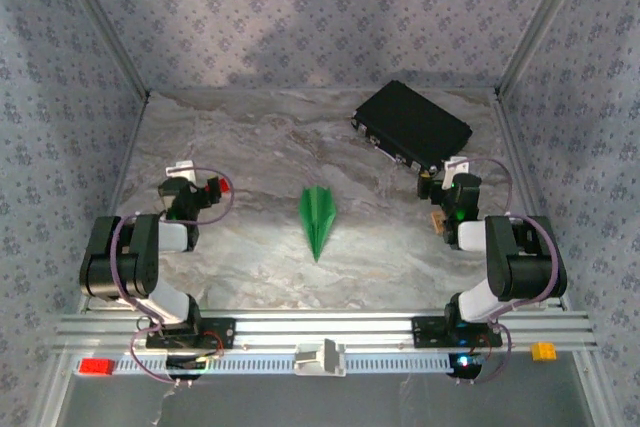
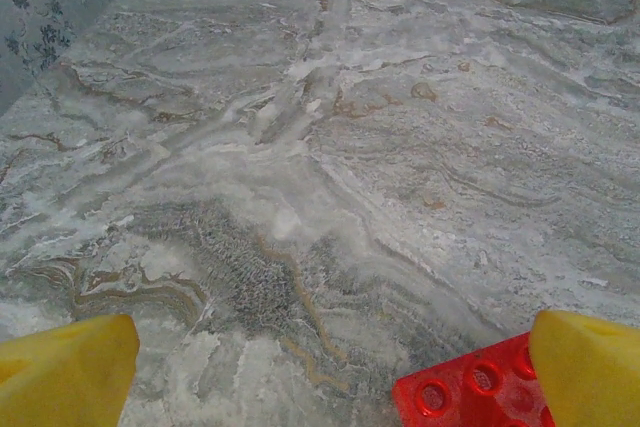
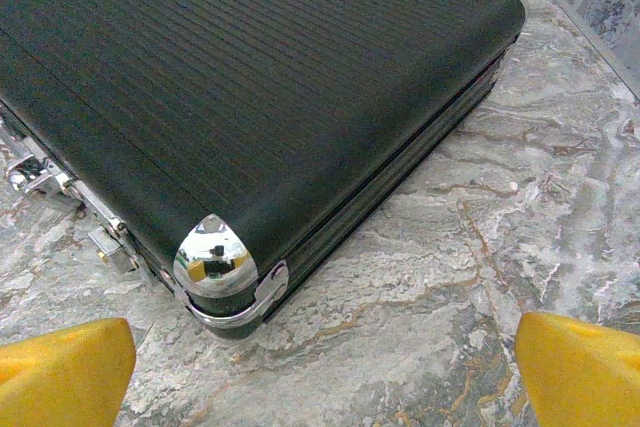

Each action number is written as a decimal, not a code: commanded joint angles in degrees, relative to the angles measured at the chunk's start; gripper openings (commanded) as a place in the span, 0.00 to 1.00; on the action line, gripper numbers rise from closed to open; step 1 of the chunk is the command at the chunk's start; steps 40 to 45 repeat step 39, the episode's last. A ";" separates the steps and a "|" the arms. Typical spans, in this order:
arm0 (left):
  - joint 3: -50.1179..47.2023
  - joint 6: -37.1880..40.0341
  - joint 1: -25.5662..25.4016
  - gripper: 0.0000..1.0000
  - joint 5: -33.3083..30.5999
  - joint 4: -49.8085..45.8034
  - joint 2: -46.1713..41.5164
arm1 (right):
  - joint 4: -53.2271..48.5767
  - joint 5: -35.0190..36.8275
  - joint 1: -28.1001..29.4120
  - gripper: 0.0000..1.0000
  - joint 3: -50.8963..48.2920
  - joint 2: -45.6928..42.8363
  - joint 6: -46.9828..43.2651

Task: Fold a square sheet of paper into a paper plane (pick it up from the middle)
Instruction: Reset both arms

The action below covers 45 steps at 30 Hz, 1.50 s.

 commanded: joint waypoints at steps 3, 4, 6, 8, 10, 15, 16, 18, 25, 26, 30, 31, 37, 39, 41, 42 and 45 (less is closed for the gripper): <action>1.92 1.01 -1.80 1.00 -1.67 1.12 -0.32 | 0.14 0.09 -0.12 0.99 0.76 -0.07 0.93; 1.96 0.98 -1.60 1.00 -1.17 0.95 -0.42 | 0.10 0.08 -0.12 0.99 0.74 -0.01 0.91; 1.97 0.97 -1.57 1.00 -1.05 0.93 -0.39 | 0.11 0.08 -0.10 0.99 0.72 -0.03 0.92; 1.90 0.97 -1.61 1.00 -1.07 0.94 -0.41 | 0.12 0.09 -0.08 0.99 0.74 -0.06 0.89; 1.96 0.91 -1.57 1.00 -1.07 0.94 -0.38 | 0.13 0.12 -0.10 0.99 0.72 -0.04 0.88; 1.97 0.95 -1.55 1.00 -1.06 0.92 -0.40 | 0.18 0.05 -0.10 0.99 0.72 -0.09 0.95; 1.97 0.87 -1.60 1.00 -1.09 0.94 -0.42 | 0.18 0.16 -0.12 0.99 0.72 -0.08 0.96; 1.91 0.87 -1.57 1.00 -1.09 0.94 -0.42 | 0.16 0.11 -0.09 0.99 0.74 -0.09 0.91; 1.96 0.90 -1.57 1.00 -1.09 0.94 -0.42 | 0.10 0.16 -0.12 0.99 0.73 0.01 0.89; 1.97 0.85 -1.57 1.00 -1.07 0.94 -0.36 | 0.11 0.08 -0.13 0.99 0.72 0.00 0.93; 1.92 0.88 -1.52 1.00 -1.09 0.94 -0.35 | 0.16 0.09 -0.13 0.99 0.72 -0.01 0.88; 1.97 0.89 -1.58 1.00 -1.04 0.94 -0.42 | 0.11 0.08 -0.08 0.99 0.72 -0.03 0.92; 1.96 0.91 -1.57 1.00 -1.11 0.94 -0.35 | 0.10 0.10 -0.03 0.99 0.84 0.00 0.88; 1.95 0.92 -1.57 1.00 -1.10 0.94 -0.36 | 0.10 0.14 -0.03 0.99 0.76 -0.03 0.89; 1.95 0.92 -1.57 1.00 -1.10 0.94 -0.36 | 0.10 0.14 -0.03 0.99 0.76 -0.03 0.89; 1.95 0.92 -1.57 1.00 -1.10 0.94 -0.36 | 0.10 0.14 -0.03 0.99 0.76 -0.03 0.89; 1.95 0.92 -1.57 1.00 -1.10 0.94 -0.36 | 0.10 0.14 -0.03 0.99 0.76 -0.03 0.89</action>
